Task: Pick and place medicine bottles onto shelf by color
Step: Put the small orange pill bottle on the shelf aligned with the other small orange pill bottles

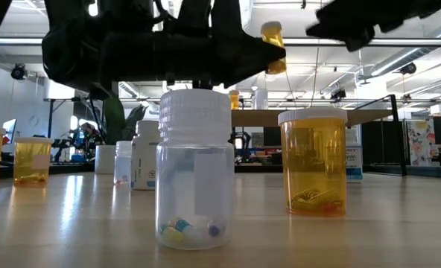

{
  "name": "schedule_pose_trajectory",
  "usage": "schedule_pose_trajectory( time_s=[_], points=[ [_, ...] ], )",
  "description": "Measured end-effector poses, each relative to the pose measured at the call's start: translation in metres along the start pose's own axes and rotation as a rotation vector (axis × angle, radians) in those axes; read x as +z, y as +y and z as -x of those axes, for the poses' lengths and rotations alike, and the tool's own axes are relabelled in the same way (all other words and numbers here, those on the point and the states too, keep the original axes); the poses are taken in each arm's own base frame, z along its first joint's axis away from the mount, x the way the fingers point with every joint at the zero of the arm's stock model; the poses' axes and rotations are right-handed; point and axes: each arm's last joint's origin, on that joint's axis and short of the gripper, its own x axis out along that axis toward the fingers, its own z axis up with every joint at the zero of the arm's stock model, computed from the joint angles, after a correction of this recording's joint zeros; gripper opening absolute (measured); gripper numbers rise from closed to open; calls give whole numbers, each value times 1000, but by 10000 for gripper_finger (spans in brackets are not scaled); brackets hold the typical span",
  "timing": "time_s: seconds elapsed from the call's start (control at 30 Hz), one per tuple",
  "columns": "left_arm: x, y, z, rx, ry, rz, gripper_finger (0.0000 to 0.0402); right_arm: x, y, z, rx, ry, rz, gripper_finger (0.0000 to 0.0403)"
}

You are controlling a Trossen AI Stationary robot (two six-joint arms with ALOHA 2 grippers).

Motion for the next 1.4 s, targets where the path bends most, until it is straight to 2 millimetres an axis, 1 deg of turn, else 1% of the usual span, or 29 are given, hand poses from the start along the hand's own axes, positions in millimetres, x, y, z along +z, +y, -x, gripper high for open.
schedule_pose_trajectory(
  time_s=[0.07, 0.13, 0.23, 0.3, 0.37, 0.43, 0.47, 0.5, 0.57, 0.67, 0.77, 0.87, 1.03, 1.13, 1.17, 1.23, 1.33, 1.4],
  points=[
    [-1, 0, 0, 0, 12, 4, 64, 8, -1, 0, -20, -68, 8, 221],
    [-3, 0, -1, 2, 32, 10, 64, 19, -3, 1, -29, -95, 8, 218],
    [-4, -1, -4, 4, 54, 0, 64, 38, -6, 0, -19, -71, 10, 194],
    [-4, -2, -7, 5, 77, -11, 64, 52, -9, -2, -10, -11, 19, 161],
    [-5, -3, -9, 7, 105, -24, 64, 63, -12, -5, -26, 65, 32, 114],
    [-5, -4, -12, 8, 120, -31, 64, 69, -14, -10, -45, 126, 47, 61],
    [-4, -5, -14, 9, 125, -33, 64, 69, -14, -14, -54, 153, 56, 36],
    [-4, -6, -15, 11, 134, -37, 64, 68, -15, -19, -62, 176, 65, 23],
    [-4, -7, -17, 12, 149, -44, 64, 62, -15, -31, -49, 228, 66, 15],
    [-3, -8, -20, 14, 158, -49, 64, 42, -16, -48, 0, 346, 6, 10],
    [-8, -6, -18, 21, 189, -63, 64, 32, -17, -56, -30, 407, -3, 9],
    [-6, -6, -18, 25, 181, -57, 64, 36, -16, -57, -25, 361, 22, 9],
    [-5, -6, -18, 37, 183, -40, 64, 56, -16, -47, 1, 259, 38, 8],
    [-6, -6, -18, 38, 187, -42, 64, 59, -17, -43, -1, 249, 18, 8],
    [-5, -6, -18, 39, 187, -42, 64, 56, -17, -43, -2, 271, 11, 8],
    [-6, -6, -17, 39, 188, -42, 64, 43, -16, -46, 17, 341, 10, 8],
    [-7, -6, -18, 38, 202, -50, 64, 28, -13, -51, 24, 392, -21, 8],
    [-7, -6, -17, 39, 217, -58, 64, 22, -12, -53, 2, 405, -11, 8]
  ],
)
